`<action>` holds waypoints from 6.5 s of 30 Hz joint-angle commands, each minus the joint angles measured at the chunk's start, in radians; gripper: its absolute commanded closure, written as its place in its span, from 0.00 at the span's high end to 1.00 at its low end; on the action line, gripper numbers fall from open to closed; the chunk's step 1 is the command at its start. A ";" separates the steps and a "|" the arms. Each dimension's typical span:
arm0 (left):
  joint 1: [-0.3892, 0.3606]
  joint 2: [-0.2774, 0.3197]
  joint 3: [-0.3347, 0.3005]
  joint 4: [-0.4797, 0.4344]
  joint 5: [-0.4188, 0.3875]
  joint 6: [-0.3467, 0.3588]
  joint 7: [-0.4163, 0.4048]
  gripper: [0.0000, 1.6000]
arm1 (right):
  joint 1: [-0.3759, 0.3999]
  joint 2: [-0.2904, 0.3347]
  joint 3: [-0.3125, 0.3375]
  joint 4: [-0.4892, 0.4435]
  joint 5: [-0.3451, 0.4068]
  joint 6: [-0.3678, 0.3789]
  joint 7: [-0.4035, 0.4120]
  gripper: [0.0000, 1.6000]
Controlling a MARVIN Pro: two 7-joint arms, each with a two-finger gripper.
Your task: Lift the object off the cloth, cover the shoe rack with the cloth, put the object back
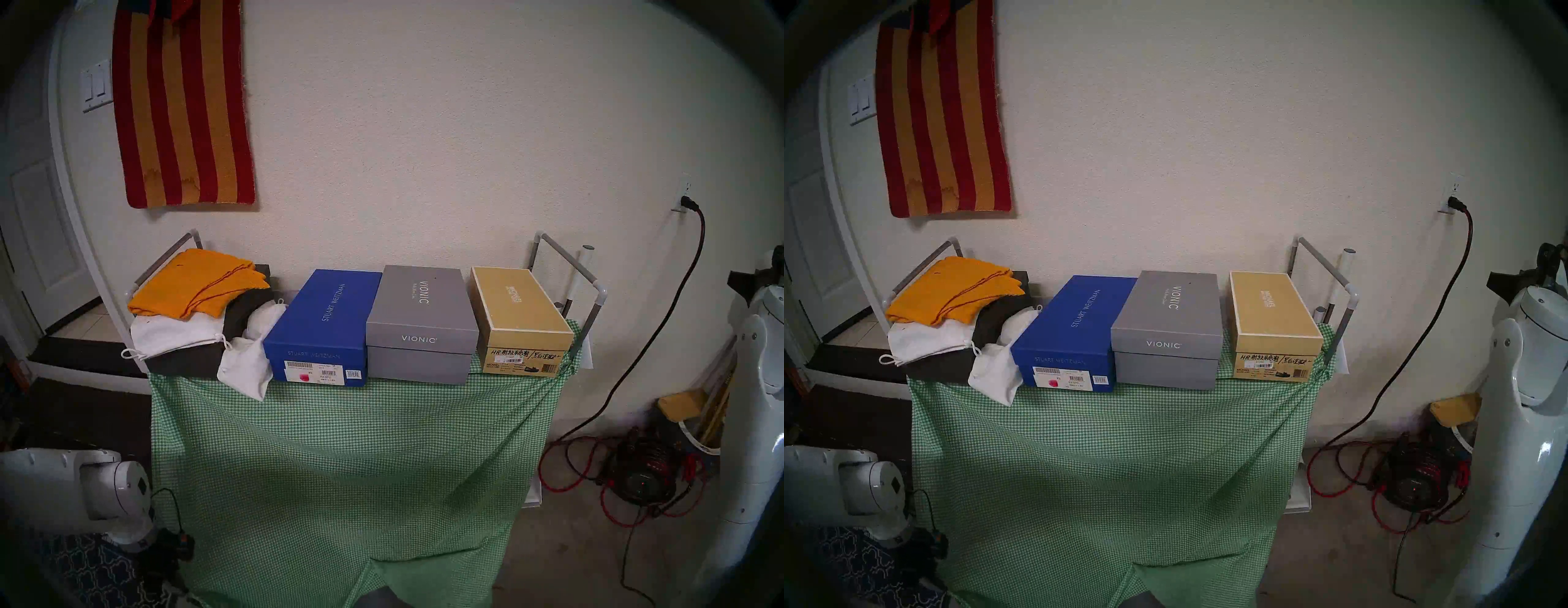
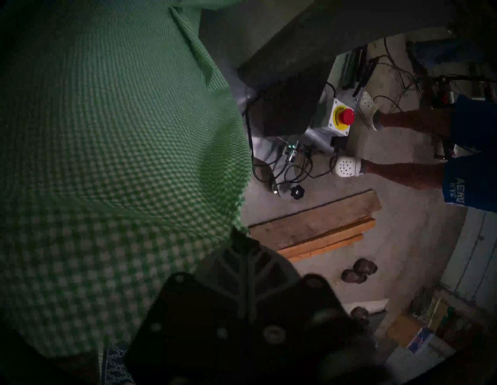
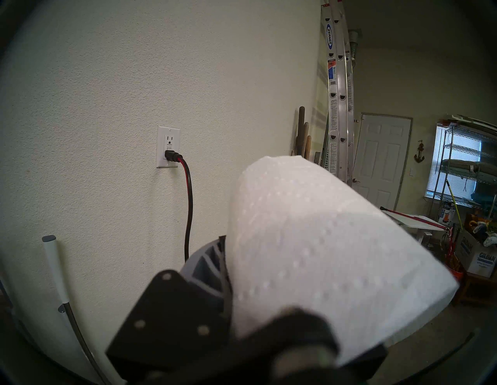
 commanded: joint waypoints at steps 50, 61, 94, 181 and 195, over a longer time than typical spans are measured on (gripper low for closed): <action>0.033 0.005 -0.315 0.355 -0.710 -0.220 0.329 1.00 | -0.009 0.026 -0.005 0.000 0.059 -0.002 -0.057 0.00; 0.060 0.005 -0.345 0.457 -0.750 -0.228 0.451 1.00 | -0.011 0.028 -0.007 0.000 0.070 -0.002 -0.067 0.00; 0.001 0.000 -0.577 0.810 -0.898 -0.455 0.837 1.00 | -0.011 0.041 -0.019 -0.015 0.106 -0.002 -0.089 0.00; 0.281 -0.057 -0.676 0.710 -1.067 -1.029 1.213 1.00 | 0.121 0.035 -0.614 -0.133 0.395 -0.024 0.215 0.00; 0.351 -0.049 -0.686 0.672 -1.073 -1.137 1.286 1.00 | 0.220 -0.008 -0.684 0.004 0.366 -0.053 0.169 0.00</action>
